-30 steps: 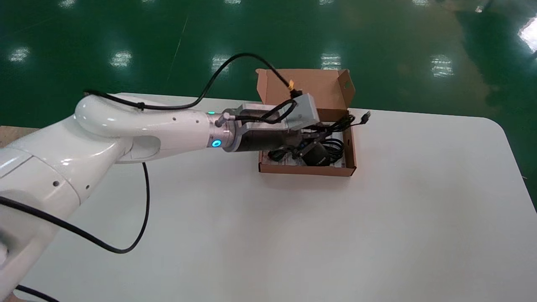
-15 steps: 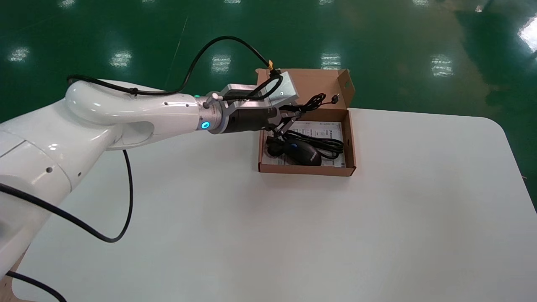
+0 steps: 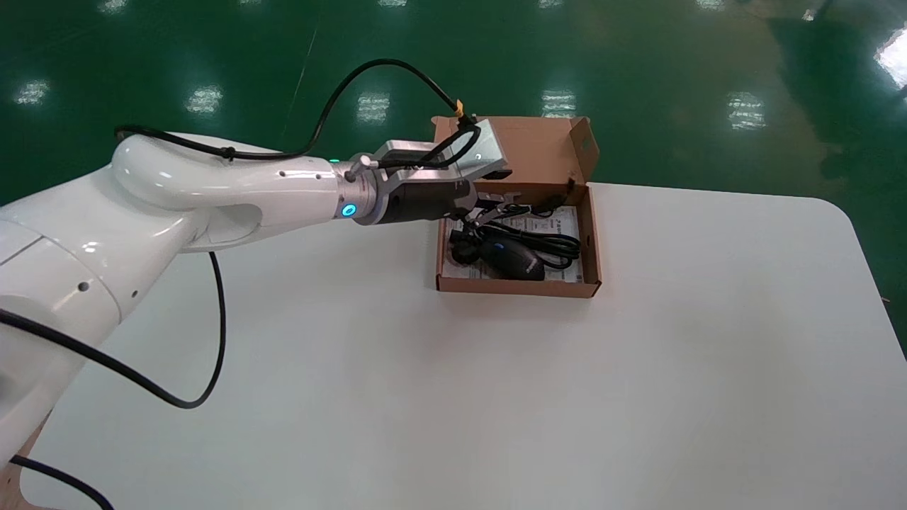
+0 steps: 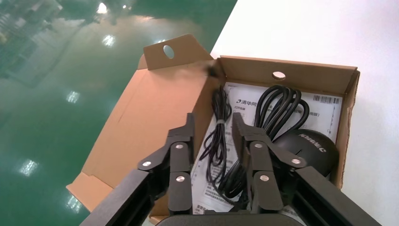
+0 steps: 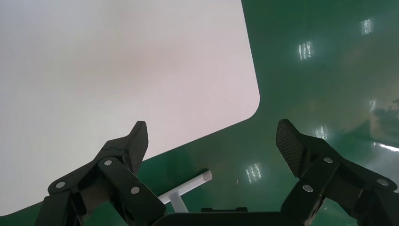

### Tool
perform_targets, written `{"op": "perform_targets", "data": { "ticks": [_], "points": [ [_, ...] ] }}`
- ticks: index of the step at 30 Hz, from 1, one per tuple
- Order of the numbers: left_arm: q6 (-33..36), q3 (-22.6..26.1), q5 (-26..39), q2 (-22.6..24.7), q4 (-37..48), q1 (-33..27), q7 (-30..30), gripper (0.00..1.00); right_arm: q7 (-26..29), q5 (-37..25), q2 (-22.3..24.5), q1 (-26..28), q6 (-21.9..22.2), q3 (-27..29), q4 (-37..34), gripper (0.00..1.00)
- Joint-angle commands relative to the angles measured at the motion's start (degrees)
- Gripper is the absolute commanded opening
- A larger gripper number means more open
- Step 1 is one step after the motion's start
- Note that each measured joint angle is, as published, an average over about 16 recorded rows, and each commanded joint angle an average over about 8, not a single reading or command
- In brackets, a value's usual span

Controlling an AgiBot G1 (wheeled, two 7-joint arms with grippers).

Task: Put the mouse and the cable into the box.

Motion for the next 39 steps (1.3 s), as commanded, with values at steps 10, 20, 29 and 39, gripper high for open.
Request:
{"op": "perform_targets", "data": {
  "ticks": [10,20,29,39],
  "points": [
    [6.79,-8.46,-1.16,-6.32,-7.18,5.38,-3.52,1.0,6.21,10.48,0.56,-11.46,0.72,5.35,10.59,1.0],
    [14.4,-17.95,-2.48,-13.5,-15.32,11.46,-7.5,1.0,13.15,22.15,1.18,-24.22,1.48,11.31,22.4,1.0],
    [21.36,-26.63,-3.69,-20.06,-22.76,17.02,-11.15,1.0,19.49,32.82,1.74,-35.88,2.18,16.75,33.19,1.0],
    [29.0,-36.16,-5.02,-27.27,-30.93,23.13,-15.15,1.0,26.45,44.54,2.36,-48.7,2.95,22.73,45.05,1.0]
  ]
}}
